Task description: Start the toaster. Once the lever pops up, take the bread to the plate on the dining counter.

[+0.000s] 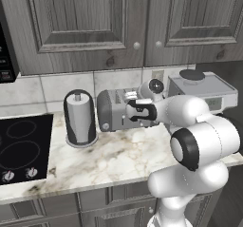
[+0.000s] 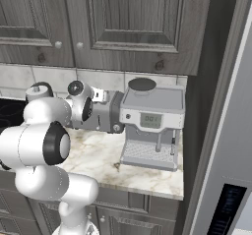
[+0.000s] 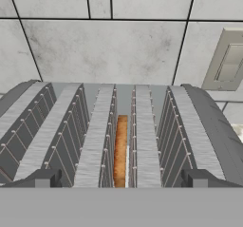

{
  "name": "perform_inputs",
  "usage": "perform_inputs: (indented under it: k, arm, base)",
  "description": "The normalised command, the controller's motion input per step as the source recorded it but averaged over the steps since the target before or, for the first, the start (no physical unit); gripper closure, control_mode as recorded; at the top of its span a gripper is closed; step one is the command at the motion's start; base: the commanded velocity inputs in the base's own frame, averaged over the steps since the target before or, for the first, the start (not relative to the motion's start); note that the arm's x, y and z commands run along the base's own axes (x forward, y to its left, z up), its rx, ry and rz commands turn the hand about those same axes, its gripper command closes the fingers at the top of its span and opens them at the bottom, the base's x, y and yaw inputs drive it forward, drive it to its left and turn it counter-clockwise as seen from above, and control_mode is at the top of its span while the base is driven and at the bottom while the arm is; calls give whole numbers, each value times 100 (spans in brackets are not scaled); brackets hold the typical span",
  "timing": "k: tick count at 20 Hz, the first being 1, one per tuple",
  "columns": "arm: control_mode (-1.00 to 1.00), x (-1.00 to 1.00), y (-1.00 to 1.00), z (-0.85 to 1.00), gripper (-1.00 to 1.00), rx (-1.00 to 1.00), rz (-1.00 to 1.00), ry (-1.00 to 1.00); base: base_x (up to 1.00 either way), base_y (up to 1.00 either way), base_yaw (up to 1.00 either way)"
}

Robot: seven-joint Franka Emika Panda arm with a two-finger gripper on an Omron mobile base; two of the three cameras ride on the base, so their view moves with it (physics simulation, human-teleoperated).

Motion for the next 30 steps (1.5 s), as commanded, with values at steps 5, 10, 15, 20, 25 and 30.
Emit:
perform_inputs:
  k: [5, 10, 15, 20, 25, 30]
  arm:
    - [-100, 0, 0, 0, -100, 0, 0, 0]
    - [-100, 0, 0, 0, -100, 0, 0, 0]
    - [-100, 0, 0, 0, -100, 0, 0, 0]
    - [-100, 0, 0, 0, -100, 0, 0, 0]
    - [-100, 0, 0, 0, -100, 0, 0, 0]
    - [-100, 0, 0, 0, -100, 0, 0, 0]
  base:
    - [0, 0, 0]
    - [0, 0, 0]
    - [0, 0, 0]
    - [0, 0, 0]
    - [0, 0, 0]
    - [0, 0, 0]
